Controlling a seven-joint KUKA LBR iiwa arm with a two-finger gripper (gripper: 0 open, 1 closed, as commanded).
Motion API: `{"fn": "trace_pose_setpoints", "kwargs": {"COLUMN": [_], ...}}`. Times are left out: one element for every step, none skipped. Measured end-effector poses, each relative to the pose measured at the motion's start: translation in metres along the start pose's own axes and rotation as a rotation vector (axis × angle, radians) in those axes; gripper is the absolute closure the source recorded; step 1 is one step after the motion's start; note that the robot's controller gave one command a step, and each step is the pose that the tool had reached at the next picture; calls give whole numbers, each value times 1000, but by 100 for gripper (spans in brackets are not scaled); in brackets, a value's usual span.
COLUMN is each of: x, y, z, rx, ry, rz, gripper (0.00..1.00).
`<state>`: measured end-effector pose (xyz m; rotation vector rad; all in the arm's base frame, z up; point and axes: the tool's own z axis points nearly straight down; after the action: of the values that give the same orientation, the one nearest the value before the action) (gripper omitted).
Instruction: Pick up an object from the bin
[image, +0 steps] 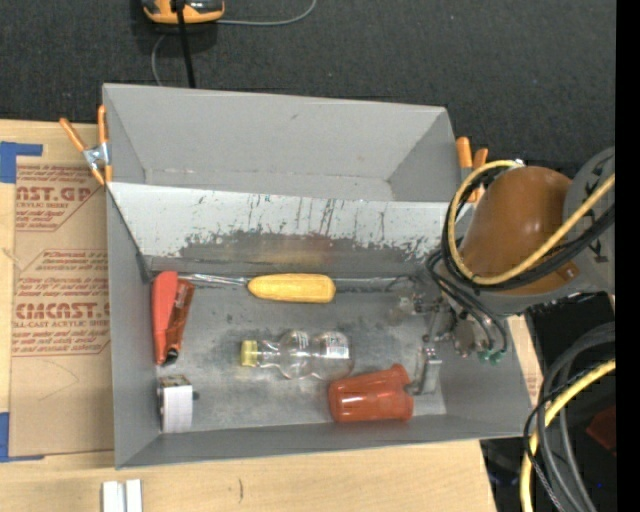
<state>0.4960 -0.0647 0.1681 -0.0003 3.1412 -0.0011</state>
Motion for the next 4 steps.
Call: {"fn": "trace_pose_setpoints", "kwargs": {"x": [0,4,1,1], "y": [0,15,39,63], "z": [0,31,83,96], "rx": [0,2,0,1], "ry": [0,-6,-4,-5], "rz": [0,-71,-100,-156], "gripper": [0,0,0,100]}}
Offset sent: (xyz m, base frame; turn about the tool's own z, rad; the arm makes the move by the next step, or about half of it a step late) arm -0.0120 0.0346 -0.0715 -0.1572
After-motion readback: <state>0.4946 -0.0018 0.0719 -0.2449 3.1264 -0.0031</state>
